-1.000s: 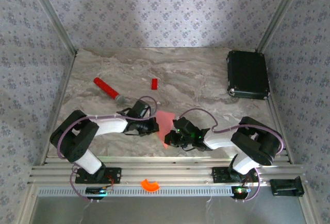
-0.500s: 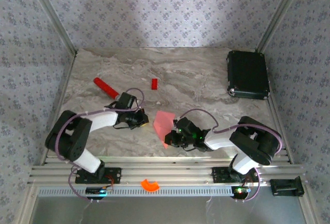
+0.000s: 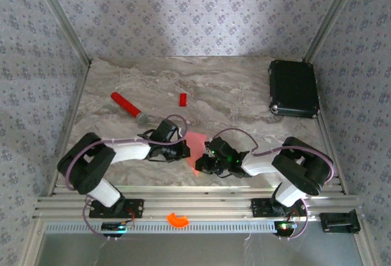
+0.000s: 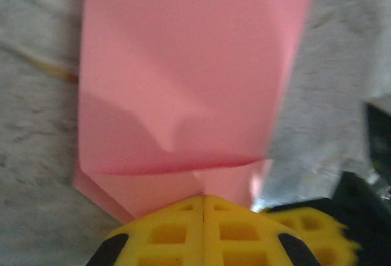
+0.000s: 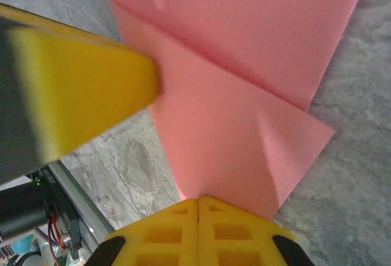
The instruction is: Fold a paper plane with a square sheet of paper (pick it up from the middle)
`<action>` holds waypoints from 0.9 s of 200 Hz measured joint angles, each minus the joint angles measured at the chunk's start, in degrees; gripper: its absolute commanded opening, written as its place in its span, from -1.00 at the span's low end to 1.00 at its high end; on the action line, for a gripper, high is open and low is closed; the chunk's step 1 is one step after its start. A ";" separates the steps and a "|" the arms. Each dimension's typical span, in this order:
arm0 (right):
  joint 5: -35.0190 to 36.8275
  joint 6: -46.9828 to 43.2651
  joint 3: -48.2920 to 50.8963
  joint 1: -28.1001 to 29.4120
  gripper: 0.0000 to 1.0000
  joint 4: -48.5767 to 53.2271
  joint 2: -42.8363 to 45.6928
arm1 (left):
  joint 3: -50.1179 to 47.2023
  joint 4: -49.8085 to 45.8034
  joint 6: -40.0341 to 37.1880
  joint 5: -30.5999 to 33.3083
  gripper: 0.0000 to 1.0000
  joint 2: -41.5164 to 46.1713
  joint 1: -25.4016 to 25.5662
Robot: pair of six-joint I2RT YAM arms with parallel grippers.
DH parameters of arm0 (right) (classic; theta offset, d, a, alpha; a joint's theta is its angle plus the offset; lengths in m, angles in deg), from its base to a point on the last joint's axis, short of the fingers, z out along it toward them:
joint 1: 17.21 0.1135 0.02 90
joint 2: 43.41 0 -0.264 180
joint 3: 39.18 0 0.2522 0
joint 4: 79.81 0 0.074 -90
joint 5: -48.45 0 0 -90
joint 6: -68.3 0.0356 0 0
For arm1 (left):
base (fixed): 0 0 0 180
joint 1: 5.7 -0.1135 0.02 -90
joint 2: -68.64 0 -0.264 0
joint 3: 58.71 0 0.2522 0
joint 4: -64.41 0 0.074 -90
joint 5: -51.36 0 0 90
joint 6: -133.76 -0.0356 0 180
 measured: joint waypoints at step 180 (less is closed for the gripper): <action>-0.22 -3.48 -0.33 -1.31 -0.97 4.55 2.03 | -0.57 -3.52 -0.85 2.58 -1.00 7.93 -0.52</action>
